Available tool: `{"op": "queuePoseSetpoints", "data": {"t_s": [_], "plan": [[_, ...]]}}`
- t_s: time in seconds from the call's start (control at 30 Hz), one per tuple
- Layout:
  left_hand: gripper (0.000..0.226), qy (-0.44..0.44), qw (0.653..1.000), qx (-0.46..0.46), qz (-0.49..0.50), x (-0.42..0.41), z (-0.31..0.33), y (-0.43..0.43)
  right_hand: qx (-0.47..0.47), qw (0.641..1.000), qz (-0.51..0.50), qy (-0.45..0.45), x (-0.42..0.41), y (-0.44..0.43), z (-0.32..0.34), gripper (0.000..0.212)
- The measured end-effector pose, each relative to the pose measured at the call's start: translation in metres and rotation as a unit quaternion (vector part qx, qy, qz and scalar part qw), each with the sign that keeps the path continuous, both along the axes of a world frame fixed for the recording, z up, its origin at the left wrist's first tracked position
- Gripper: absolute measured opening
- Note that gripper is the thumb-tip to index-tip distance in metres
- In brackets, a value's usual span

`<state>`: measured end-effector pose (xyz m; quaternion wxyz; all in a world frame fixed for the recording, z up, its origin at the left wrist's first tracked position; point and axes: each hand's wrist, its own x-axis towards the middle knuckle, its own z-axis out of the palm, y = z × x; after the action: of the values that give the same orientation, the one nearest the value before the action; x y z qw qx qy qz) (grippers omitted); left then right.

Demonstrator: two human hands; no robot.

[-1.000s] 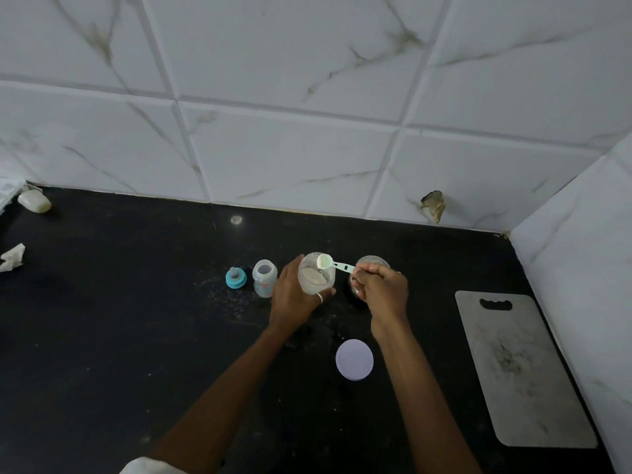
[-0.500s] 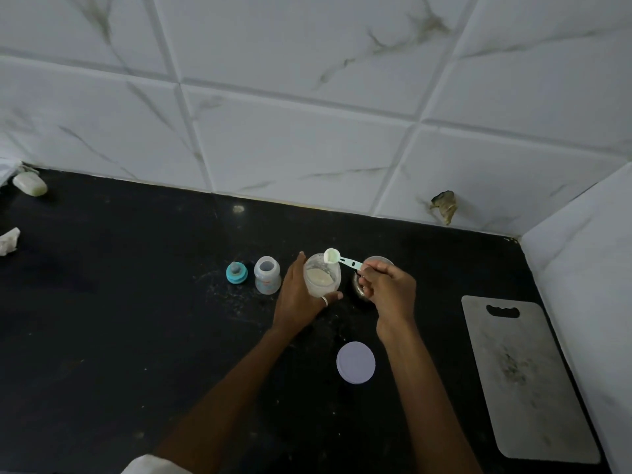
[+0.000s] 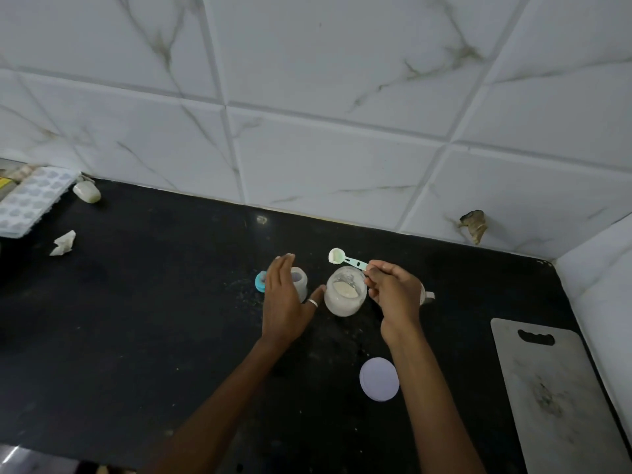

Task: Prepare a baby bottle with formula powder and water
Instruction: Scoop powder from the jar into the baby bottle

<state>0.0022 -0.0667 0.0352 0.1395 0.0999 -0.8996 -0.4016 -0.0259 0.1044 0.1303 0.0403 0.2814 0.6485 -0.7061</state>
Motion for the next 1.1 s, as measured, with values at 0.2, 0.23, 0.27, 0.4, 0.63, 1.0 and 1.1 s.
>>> {"op": "queuePoseSetpoints", "data": {"t_s": [0.2, 0.23, 0.27, 0.4, 0.63, 1.0, 1.1], "plan": [[0.098, -0.066, 0.992, 0.107, -0.017, -0.012, -0.002, -0.020, -0.005, 1.000, 0.013, -0.001, 0.002, -0.013, -0.004, 0.015], [0.099, -0.078, 0.989, 0.122, -0.024, -0.013, -0.005, -0.022, -0.006, 1.000, 0.013, -0.003, 0.002, -0.015, -0.004, 0.015], [0.101, -0.090, 0.986, 0.136, -0.031, -0.015, -0.008, -0.023, -0.006, 1.000, 0.014, -0.006, 0.003, -0.016, -0.005, 0.015], [0.103, -0.142, 0.977, 0.153, -0.041, -0.017, -0.018, -0.025, -0.001, 1.000, 0.015, -0.016, 0.005, -0.019, -0.007, 0.014], [0.061, -0.134, 0.982, 0.132, -0.034, -0.018, -0.027, -0.030, 0.014, 1.000, 0.012, -0.020, 0.008, -0.024, -0.004, 0.014], [0.055, -0.019, 0.990, 0.129, -0.051, -0.026, 0.056, -0.041, -0.025, 0.998, 0.007, 0.066, 0.004, -0.032, 0.070, 0.011], [0.054, 0.027, 0.990, 0.125, -0.058, -0.033, 0.095, -0.040, -0.024, 0.994, 0.015, 0.102, 0.004, -0.032, 0.106, 0.010]]}}
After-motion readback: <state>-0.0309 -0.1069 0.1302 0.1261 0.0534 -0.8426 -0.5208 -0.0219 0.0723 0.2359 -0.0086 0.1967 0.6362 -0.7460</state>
